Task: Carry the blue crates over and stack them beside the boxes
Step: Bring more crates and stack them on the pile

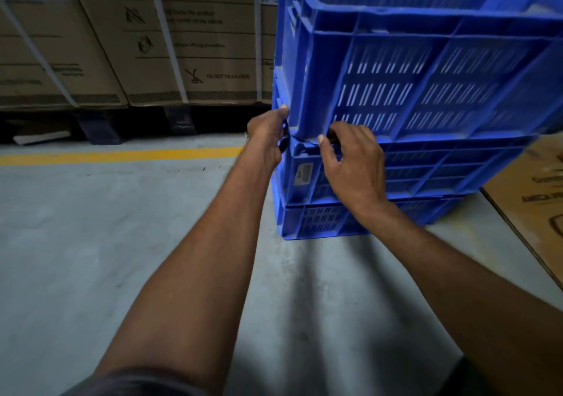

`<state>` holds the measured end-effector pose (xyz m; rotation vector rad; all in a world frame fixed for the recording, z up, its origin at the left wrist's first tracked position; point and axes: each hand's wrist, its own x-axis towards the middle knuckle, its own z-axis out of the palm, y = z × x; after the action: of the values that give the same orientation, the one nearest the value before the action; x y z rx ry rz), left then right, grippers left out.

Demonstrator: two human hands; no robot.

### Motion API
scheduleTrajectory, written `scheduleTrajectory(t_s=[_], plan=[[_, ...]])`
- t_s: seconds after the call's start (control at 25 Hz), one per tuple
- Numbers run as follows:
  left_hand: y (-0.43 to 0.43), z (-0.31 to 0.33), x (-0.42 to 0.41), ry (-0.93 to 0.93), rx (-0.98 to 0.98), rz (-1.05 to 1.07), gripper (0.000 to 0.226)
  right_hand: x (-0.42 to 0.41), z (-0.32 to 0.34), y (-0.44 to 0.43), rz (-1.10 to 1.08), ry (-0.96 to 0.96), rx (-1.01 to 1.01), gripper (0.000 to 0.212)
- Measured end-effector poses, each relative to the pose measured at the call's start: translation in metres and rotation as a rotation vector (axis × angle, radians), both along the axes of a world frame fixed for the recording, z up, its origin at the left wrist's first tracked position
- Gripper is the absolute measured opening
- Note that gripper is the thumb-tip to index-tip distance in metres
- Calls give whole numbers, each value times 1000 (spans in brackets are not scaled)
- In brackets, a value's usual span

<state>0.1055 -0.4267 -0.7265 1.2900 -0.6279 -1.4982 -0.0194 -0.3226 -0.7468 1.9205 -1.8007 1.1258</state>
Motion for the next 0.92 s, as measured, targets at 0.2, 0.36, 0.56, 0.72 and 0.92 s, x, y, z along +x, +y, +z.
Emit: scheduleTrajectory(t_s=[0.2,0.36,0.56,0.72,0.92], plan=[[34,-5,-10,8,-55,88,11,-56,-19,8,74,265,-6,33],[55,-36,-14,-64,-362,223,19,-74,-25,3,-20,255,-134,16],[88,-57,-26,-314,-677,168,46,-58,-23,-5,-120,194,-243,17],[90,-62,-32,-453,-701,261,44,-67,-24,2,-82,111,-196,11],[81,-56,-34,-562,-686,395,29,-77,-26,1,-80,85,-195,13]])
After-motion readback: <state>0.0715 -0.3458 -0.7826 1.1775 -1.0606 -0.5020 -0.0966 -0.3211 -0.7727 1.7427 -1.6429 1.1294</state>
